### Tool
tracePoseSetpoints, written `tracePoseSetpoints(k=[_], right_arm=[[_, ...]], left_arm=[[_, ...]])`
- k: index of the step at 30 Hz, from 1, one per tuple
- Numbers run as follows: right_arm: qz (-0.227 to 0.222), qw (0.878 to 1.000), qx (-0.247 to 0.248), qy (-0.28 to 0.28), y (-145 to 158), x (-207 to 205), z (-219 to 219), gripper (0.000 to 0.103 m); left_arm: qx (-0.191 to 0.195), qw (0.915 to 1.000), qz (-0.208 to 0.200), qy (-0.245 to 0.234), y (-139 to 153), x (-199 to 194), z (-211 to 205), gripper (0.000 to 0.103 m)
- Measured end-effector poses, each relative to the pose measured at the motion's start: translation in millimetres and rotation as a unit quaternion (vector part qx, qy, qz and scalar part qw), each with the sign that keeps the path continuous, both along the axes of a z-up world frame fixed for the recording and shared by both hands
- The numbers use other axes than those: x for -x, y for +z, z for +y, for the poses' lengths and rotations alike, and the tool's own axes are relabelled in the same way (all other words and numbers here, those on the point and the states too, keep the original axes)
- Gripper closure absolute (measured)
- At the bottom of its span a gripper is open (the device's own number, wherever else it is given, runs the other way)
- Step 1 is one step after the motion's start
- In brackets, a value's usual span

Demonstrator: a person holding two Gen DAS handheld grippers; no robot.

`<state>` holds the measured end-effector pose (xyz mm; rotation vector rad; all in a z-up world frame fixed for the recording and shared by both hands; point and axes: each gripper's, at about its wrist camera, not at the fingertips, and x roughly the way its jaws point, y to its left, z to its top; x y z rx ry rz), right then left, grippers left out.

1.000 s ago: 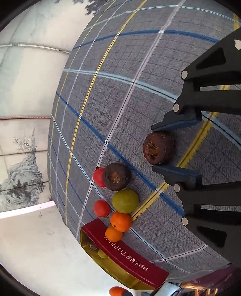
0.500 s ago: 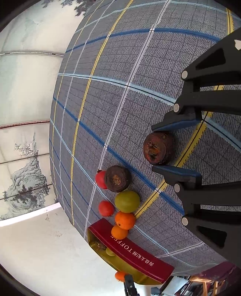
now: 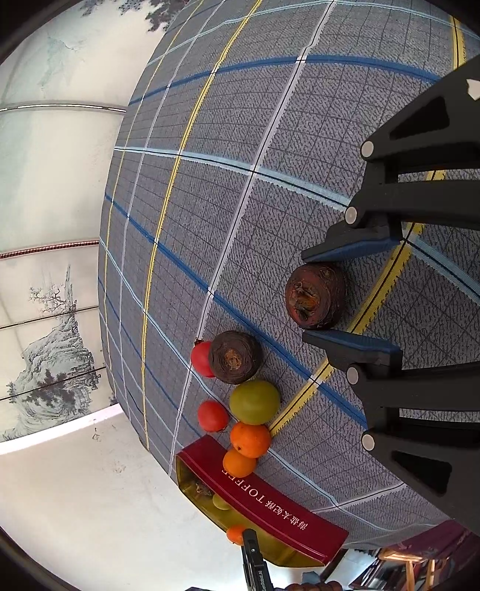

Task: Organize fruits
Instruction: 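Carry the orange in the left gripper into the tin while the right gripper grasps a brown fruit, then open the left gripper to release the orange in the tin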

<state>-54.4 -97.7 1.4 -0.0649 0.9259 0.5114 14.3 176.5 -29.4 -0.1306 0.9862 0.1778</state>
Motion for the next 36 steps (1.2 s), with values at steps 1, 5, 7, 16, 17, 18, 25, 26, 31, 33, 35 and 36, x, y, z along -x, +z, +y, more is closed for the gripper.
tracePoseSetpoints(k=[1, 5, 7, 16, 17, 18, 25, 26, 31, 33, 35, 36], right_arm=[[0.000, 1.000, 0.000, 0.000, 0, 0, 0, 0.069], [0.000, 1.000, 0.000, 0.000, 0, 0, 0, 0.069], [0.000, 1.000, 0.000, 0.000, 0, 0, 0, 0.069], [-0.002, 1.000, 0.004, 0.001, -1, 0, 0, 0.069], [-0.002, 1.000, 0.004, 0.001, -1, -1, 1, 0.069], [-0.002, 1.000, 0.005, 0.001, -1, -1, 1, 0.069], [-0.002, 1.000, 0.006, 0.001, -2, -1, 1, 0.069], [-0.003, 1.000, 0.007, 0.001, -2, -1, 1, 0.069], [-0.004, 1.000, 0.009, 0.001, -2, -1, 3, 0.069], [-0.004, 1.000, 0.009, 0.001, -2, 0, 2, 0.069], [-0.003, 1.000, 0.008, 0.000, -2, 2, 1, 0.069], [-0.002, 1.000, 0.006, -0.001, -1, 4, 1, 0.069]], left_arm=[[-0.004, 1.0000, 0.001, 0.000, 0, -1, 0, 0.063], [-0.011, 0.9999, 0.000, 0.002, -1, -2, 0, 0.063], [-0.012, 0.9999, 0.002, 0.004, -2, -3, 2, 0.063], [-0.018, 0.9997, 0.018, 0.005, -6, -3, 3, 0.062], [-0.020, 0.9996, 0.019, 0.007, -6, -3, 3, 0.061], [-0.025, 0.9995, 0.015, 0.010, -4, -2, 3, 0.059], [-0.048, 0.9986, -0.014, 0.015, 10, 9, -1, 0.041], [-0.048, 0.9986, -0.014, 0.014, 11, 10, -2, 0.041], [-0.046, 0.9987, -0.017, 0.015, 15, 21, -9, 0.039], [-0.044, 0.9987, -0.017, 0.018, 16, 26, -12, 0.037], [-0.043, 0.9987, -0.019, 0.022, 18, 31, -14, 0.036], [-0.043, 0.9986, -0.020, 0.024, 19, 34, -15, 0.035]])
